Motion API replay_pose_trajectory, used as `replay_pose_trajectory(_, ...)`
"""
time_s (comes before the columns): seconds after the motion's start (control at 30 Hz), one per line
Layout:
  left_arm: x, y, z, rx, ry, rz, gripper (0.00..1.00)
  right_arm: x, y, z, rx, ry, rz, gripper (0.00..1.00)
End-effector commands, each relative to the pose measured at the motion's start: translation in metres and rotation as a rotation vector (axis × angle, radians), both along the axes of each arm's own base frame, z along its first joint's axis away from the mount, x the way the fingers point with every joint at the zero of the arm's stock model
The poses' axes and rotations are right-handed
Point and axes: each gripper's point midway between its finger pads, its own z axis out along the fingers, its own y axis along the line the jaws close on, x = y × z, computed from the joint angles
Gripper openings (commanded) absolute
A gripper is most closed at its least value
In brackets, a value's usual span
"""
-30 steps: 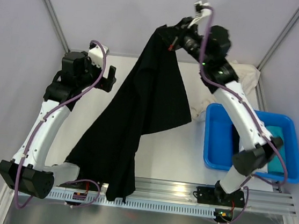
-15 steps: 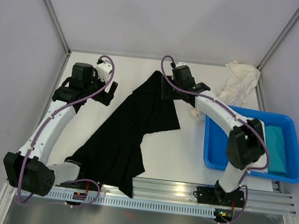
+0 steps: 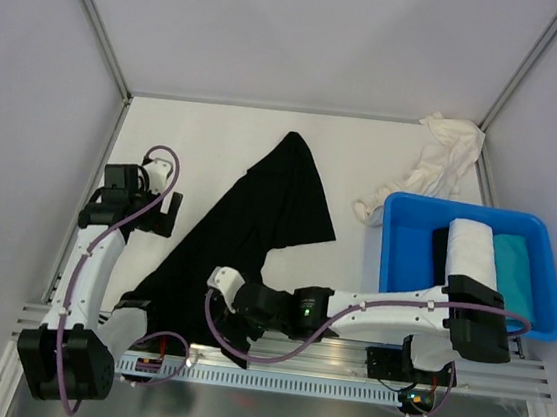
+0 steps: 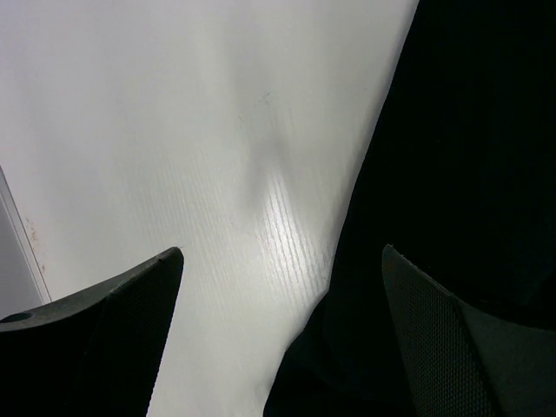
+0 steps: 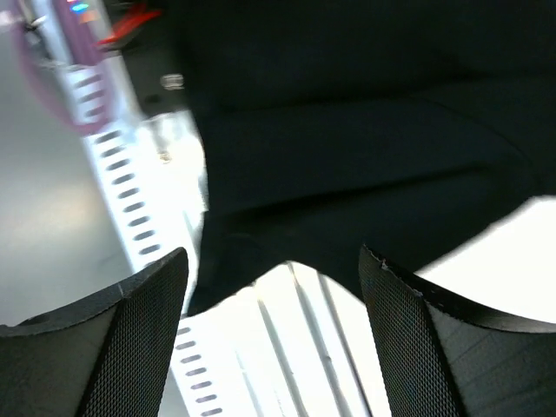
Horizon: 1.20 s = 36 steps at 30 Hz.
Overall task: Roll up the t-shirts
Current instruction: Flatten the tshirt
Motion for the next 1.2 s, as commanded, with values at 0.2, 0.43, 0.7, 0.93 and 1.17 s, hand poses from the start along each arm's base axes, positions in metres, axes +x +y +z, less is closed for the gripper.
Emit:
replay_pose_trajectory(0.2,-0.025,0.014,0.004,0.071,-0.061,0.039,1.0,-0.026,0.038,-0.013,-0.033,-0.168,0.097,0.85)
replay_pose_trajectory(0.43,-0.03,0.016,0.007,0.086,-0.073,0.051,1.0,-0.009,0.061,-0.021,-0.057,-0.222,-0.006,0.8)
replay_pose_trajectory(0.7,-0.033,0.019,0.013,0.099,-0.107,0.065,1.0,-0.001,0.08,0.007,-0.018,-0.177,0.05,0.0)
replay_pose_trajectory(0.93,-0.029,0.03,0.047,0.157,-0.202,0.1,1.0,0.011,0.152,0.162,0.292,-0.155,0.186,0.0)
replay_pose_trajectory(1.17,-0.016,0.075,0.186,0.369,-0.48,0.281,1.0,0.106,0.126,0.341,0.667,-0.103,-0.017,0.0)
